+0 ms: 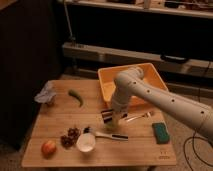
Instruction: Place eraser in plastic cup
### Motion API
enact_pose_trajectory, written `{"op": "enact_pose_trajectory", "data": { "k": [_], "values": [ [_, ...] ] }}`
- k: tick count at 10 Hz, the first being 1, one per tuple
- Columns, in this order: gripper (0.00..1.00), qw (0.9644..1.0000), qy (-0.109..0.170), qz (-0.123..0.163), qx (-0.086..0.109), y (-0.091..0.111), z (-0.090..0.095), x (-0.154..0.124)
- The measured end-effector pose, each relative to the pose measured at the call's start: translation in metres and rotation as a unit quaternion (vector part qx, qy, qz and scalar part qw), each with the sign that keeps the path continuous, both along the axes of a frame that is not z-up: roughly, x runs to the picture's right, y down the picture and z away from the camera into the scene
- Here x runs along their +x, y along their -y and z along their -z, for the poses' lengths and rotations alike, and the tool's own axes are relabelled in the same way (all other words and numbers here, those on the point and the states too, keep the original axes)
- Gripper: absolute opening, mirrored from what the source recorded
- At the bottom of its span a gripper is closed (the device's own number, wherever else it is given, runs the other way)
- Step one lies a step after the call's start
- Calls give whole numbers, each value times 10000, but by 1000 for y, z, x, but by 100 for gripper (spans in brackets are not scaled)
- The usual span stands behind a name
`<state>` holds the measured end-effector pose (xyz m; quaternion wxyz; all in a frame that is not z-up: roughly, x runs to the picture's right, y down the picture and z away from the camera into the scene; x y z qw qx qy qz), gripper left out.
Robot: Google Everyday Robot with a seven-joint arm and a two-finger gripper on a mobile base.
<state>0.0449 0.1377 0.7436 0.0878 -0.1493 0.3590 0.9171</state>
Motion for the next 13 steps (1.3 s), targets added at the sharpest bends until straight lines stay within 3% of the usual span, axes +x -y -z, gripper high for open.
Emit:
{"op": "enact_pose_trajectory", "data": {
  "k": [4,5,11,13],
  "values": [
    [1,10000,62,42,4,-3,-6,-6],
    [5,10000,68,49,2,-3,-6,-7],
    [65,9999,65,29,-106,-11,-10,-4],
    [74,9998,130,-73,-160,-12,-10,0]
  ]
}}
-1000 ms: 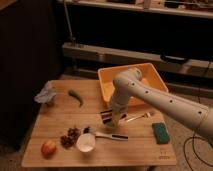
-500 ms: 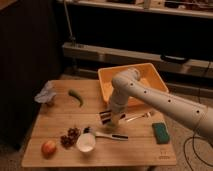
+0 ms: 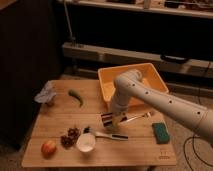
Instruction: Place eraser in plastic cup
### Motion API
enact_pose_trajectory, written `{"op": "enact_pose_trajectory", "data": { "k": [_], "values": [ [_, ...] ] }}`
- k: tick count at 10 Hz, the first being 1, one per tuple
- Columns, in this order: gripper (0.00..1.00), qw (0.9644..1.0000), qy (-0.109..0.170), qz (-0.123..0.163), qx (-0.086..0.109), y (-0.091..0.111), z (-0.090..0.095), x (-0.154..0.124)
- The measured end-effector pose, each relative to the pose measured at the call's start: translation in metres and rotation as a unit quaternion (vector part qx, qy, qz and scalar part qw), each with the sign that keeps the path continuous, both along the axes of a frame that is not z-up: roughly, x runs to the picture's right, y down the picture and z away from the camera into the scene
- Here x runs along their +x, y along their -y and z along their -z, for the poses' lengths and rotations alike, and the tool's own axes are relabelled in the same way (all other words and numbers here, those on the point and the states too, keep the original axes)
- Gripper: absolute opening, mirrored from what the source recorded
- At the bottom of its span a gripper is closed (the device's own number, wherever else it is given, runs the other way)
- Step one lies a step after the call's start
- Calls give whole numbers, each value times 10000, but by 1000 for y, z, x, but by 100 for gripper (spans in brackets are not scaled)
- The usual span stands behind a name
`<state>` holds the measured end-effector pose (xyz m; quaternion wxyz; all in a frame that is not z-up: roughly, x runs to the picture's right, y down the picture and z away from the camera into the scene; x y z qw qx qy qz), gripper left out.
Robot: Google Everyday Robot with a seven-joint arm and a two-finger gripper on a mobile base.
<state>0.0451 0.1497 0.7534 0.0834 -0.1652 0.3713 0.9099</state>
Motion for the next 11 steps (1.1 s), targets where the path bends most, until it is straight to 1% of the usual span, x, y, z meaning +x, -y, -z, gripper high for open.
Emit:
{"op": "enact_pose_trajectory", "data": {
  "k": [1,4,6,8,9,11],
  "values": [
    [74,10000,5,-21,-3,0,0,2],
    [74,10000,45,34,15,1,-1,-7],
    [74,9999,24,84,57,4,0,-12],
    [74,9997,-48,175,148,9,2,-18],
    [74,9996,-117,160,204,14,5,-17],
    [74,9995,-187,61,267,35,15,-8]
  ]
}}
